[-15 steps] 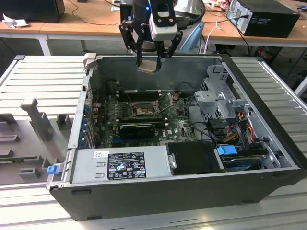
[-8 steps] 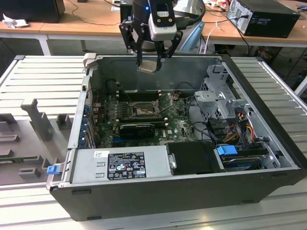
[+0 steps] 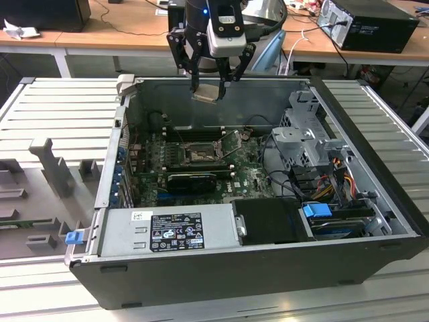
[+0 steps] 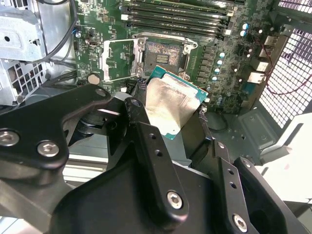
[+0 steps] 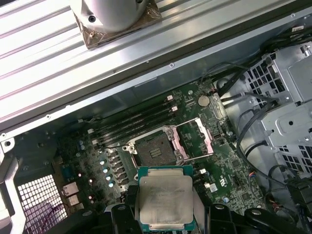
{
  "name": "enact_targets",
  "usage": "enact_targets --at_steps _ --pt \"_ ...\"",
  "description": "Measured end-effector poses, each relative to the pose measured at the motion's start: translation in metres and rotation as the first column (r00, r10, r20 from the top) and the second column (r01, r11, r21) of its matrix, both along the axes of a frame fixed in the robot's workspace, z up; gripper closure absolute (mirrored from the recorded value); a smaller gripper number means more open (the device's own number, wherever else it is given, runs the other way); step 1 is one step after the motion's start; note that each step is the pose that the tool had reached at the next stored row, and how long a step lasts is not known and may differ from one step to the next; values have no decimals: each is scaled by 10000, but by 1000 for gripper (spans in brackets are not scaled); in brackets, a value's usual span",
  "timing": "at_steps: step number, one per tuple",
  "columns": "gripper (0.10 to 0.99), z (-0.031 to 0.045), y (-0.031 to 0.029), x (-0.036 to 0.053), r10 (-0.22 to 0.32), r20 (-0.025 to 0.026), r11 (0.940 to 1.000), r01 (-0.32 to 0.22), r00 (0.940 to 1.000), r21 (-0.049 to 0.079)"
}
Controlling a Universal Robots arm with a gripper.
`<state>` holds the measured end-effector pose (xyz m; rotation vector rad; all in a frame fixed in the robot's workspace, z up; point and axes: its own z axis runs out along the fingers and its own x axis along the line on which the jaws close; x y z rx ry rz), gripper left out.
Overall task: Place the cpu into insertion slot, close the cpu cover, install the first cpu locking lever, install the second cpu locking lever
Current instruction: 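Place the cpu into insertion slot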
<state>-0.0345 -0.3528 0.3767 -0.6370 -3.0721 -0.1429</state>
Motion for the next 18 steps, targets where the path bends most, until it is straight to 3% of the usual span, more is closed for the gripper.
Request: enact_targets --at_steps 18 --pt "557 0 0 0 -218 0 9998 218 9998 0"
